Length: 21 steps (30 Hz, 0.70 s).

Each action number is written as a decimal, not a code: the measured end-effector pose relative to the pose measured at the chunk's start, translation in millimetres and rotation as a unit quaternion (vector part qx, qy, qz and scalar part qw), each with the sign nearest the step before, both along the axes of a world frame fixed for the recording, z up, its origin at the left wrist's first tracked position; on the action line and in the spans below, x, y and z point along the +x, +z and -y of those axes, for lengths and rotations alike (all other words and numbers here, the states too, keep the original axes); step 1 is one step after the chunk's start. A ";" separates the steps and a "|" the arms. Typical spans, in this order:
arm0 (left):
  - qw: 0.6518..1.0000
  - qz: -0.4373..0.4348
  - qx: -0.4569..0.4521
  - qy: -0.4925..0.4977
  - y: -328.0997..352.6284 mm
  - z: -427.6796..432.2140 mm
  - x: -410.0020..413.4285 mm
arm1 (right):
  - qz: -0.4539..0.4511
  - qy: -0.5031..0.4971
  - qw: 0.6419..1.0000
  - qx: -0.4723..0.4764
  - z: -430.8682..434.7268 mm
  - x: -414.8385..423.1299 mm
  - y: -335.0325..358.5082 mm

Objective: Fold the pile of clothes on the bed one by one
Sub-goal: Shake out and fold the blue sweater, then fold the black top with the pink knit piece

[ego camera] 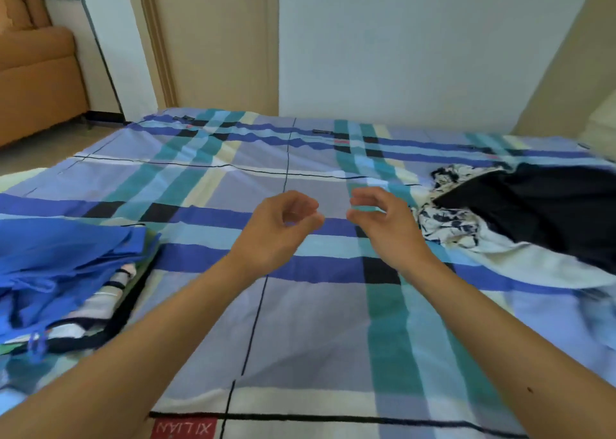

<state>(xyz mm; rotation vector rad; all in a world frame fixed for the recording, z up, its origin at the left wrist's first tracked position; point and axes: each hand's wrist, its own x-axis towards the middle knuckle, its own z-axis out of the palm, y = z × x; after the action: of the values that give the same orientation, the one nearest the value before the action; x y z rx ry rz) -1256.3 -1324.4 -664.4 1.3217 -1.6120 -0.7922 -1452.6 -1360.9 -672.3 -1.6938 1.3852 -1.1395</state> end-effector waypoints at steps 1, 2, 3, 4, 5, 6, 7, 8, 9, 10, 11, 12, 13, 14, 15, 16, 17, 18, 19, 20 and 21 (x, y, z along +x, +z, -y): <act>1.000 0.000 0.008 -0.015 -6.9 -2.5 -14.1 | 0.003 -0.015 1.000 0.004 0.0 -18.8 -5.9; 0.999 0.000 0.017 -0.029 -15.5 -6.2 -26.4 | 0.008 -0.035 0.999 0.008 -0.3 -38.0 -12.9; 0.999 -0.003 0.026 -0.042 -24.7 -9.6 -34.9 | 0.013 -0.054 0.998 0.008 -0.4 -56.3 -20.3; 0.998 -0.003 0.034 -0.053 -34.3 -12.7 -41.1 | 0.013 -0.072 0.997 0.011 -0.9 -74.0 -27.9; 0.997 0.005 0.038 -0.064 -42.1 -13.9 -44.6 | 0.009 -0.091 0.996 0.013 -0.6 -91.5 -36.0; 0.996 0.014 0.040 -0.074 -48.3 -12.8 -47.1 | -0.003 -0.111 0.994 0.015 0.2 -108.8 -43.5; 0.995 0.023 0.043 -0.083 -51.7 -13.1 -47.0 | -0.012 -0.131 0.991 0.017 2.0 -122.4 -50.3; 0.994 0.022 0.044 -0.094 -54.9 -9.8 -52.9 | -0.022 -0.154 0.988 0.016 4.9 -141.8 -55.6; 0.994 0.022 0.044 -0.095 -54.4 -11.1 -49.9 | -0.023 -0.166 0.986 0.011 9.0 -150.7 -59.2; 0.994 0.021 0.043 -0.095 -54.6 -11.2 -48.8 | -0.031 -0.180 0.983 0.007 12.3 -159.2 -60.5; 0.994 0.019 0.044 -0.100 -55.0 -9.7 -49.4 | -0.046 -0.198 0.979 0.002 16.2 -169.5 -62.3; 0.993 0.021 0.044 -0.105 -55.4 -8.3 -48.9 | -0.068 -0.220 0.973 -0.004 20.4 -177.6 -63.5; 0.993 0.020 0.047 -0.109 -55.4 -7.0 -48.1 | -0.096 -0.245 0.965 -0.018 24.8 -186.9 -65.7; 0.993 0.021 0.048 -0.109 -55.9 -5.1 -46.1 | -0.134 -0.270 0.953 -0.033 29.0 -195.3 -67.8; 0.992 0.024 0.049 -0.111 -56.6 -2.6 -44.9 | -0.182 -0.294 0.937 -0.045 34.3 -205.1 -69.6; 0.992 0.029 0.046 -0.112 -57.6 -0.7 -43.5 | -0.236 -0.315 0.918 -0.042 40.1 -214.4 -70.9; 0.992 0.037 0.043 -0.114 -58.3 1.0 -42.6 | -0.288 -0.331 0.898 -0.026 46.2 -223.8 -72.2; 0.992 0.045 0.039 -0.112 -58.8 2.2 -42.7 | -0.329 -0.337 0.882 0.008 52.0 -232.8 -72.9; 0.992 0.049 0.035 -0.113 -59.6 3.0 -43.2 | -0.355 -0.335 0.871 0.052 57.7 -241.9 -73.7; 0.991 0.052 0.029 -0.116 -60.1 2.6 -43.5 | -0.369 -0.326 0.865 0.099 61.9 -248.4 -73.9; 0.991 0.055 0.026 -0.121 -60.4 1.6 -44.7 | -0.375 -0.317 0.861 0.134 65.4 -253.9 -74.1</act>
<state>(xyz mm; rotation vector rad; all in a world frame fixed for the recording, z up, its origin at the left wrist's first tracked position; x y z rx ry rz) -1300.9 -1326.0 -724.8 1.2384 -1.8765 -0.9252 -1706.6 -1426.3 -746.3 -1.5652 2.5938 -0.5097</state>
